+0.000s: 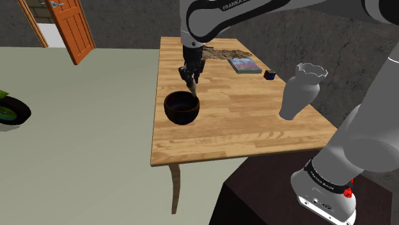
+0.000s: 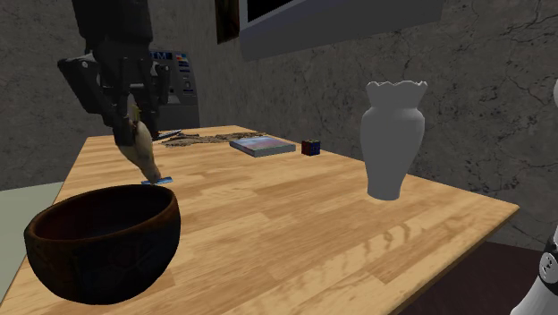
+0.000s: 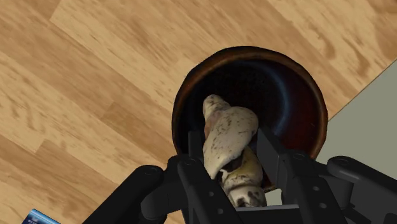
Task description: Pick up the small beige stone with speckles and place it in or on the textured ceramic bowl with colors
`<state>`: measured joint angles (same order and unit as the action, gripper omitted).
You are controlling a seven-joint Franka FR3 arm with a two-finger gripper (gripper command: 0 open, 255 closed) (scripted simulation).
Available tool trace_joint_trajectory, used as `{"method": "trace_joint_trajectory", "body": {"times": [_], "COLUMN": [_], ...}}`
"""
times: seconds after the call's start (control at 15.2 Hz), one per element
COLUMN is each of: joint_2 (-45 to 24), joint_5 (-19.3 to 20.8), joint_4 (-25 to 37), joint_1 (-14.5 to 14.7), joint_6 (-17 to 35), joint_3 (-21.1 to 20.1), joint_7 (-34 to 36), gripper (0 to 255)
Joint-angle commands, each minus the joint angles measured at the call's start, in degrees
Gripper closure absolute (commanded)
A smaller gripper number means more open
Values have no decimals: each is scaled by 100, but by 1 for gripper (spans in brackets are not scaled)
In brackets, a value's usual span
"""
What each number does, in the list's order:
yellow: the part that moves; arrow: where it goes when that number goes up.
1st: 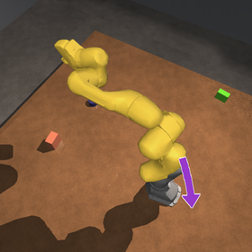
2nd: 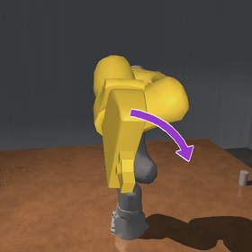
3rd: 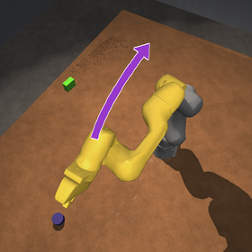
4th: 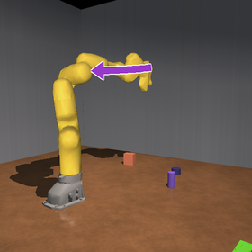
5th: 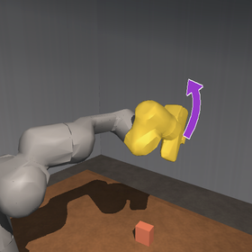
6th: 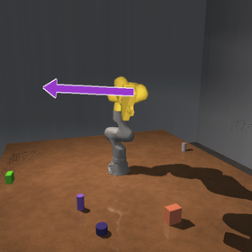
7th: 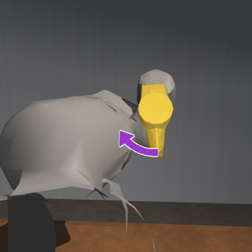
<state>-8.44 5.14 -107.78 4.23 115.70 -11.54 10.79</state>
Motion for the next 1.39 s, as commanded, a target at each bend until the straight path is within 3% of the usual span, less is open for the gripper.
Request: {"method": "trace_joint_trajectory", "body": {"times": [0.0,0.13,0.99,1.32], "joint_2": [-493,-883,-1214,-1238], "joint_5": [106,190,305,313], "joint_4": [664,1211,658,633], "joint_1": [111,219,236,238], "joint_6": [-192,-366,508,555], "joint_3": [-49,-72,-26,-22], "joint_7": [175,298,405,412], "gripper": [255,255,255,255]}}
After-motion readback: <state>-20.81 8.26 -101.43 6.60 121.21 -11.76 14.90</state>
